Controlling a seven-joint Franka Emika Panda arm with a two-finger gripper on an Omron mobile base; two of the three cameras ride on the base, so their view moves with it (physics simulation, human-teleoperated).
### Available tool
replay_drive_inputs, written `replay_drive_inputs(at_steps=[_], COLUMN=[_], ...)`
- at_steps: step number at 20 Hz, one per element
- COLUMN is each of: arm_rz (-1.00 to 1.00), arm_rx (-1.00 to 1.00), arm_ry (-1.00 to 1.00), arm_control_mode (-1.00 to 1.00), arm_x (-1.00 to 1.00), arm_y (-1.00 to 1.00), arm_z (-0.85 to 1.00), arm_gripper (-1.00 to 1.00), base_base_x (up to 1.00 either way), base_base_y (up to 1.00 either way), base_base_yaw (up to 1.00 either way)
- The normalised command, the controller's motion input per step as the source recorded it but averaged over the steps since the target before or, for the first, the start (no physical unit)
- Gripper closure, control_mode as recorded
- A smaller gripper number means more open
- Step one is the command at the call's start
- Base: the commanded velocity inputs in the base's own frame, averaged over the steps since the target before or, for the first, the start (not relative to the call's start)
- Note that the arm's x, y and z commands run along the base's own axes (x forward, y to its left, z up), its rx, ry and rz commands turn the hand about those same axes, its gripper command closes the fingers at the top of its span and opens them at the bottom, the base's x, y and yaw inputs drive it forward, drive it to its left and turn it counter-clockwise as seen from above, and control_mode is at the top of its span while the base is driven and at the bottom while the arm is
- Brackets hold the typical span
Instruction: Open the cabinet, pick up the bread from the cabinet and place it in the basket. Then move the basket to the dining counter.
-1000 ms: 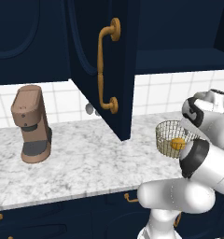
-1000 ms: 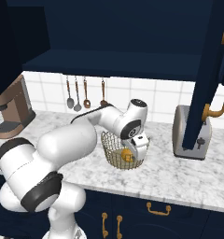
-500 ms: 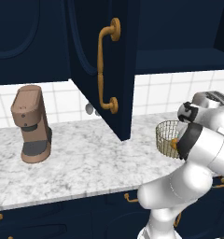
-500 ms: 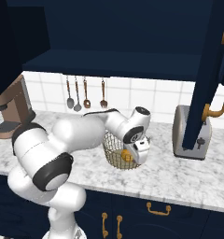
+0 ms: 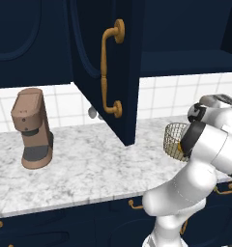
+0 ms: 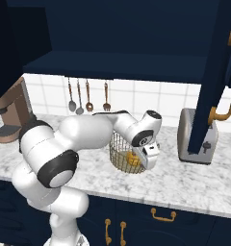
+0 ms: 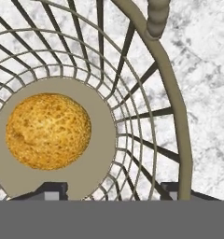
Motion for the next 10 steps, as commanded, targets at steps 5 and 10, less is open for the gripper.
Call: replay_drive_inputs(at_steps=[5,10], arm_rz=[-0.01,0.00], arm_rx=[-0.04,-0.12], arm_ry=[0.07,0.03], arm_control_mode=[-1.00,-1.00], arm_x=[-0.01,0.00], arm_y=[0.68,0.68], arm_z=[-0.98,-0.97], arm_gripper=[1.00,1.00], base_base_x=[0.00,0.00], base_base_y=[0.00,0.00], base_base_yaw=[0.00,0.00])
